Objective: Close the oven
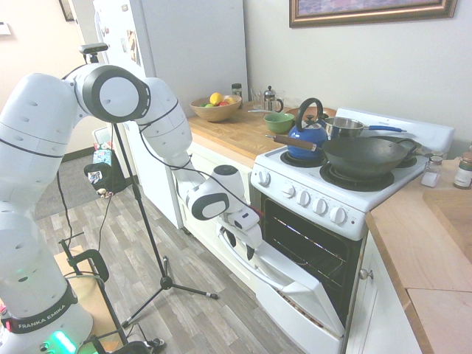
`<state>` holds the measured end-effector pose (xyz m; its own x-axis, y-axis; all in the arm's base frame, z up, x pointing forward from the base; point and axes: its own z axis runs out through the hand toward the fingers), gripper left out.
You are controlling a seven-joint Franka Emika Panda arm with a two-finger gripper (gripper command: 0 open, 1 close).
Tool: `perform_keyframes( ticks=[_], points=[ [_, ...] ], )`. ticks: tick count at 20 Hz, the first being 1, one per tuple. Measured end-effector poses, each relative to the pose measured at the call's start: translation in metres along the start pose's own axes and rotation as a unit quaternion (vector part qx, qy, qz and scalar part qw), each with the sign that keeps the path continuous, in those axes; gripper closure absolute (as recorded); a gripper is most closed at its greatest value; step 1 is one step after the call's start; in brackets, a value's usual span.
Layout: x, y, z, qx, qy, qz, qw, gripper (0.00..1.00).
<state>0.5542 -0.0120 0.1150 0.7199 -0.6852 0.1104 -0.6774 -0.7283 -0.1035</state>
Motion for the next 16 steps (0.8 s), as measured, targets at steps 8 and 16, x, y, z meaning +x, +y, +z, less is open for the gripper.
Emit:
perform_keyframes(
  ticks=[8,16],
  points=[
    [0.026,-0.049,-0.03,0.002,0.021,-0.02,1.0,0.0],
    [0.047,-0.101,-0.062,-0.008,0.03,-0.033,0.999,0.0]
  ],
)
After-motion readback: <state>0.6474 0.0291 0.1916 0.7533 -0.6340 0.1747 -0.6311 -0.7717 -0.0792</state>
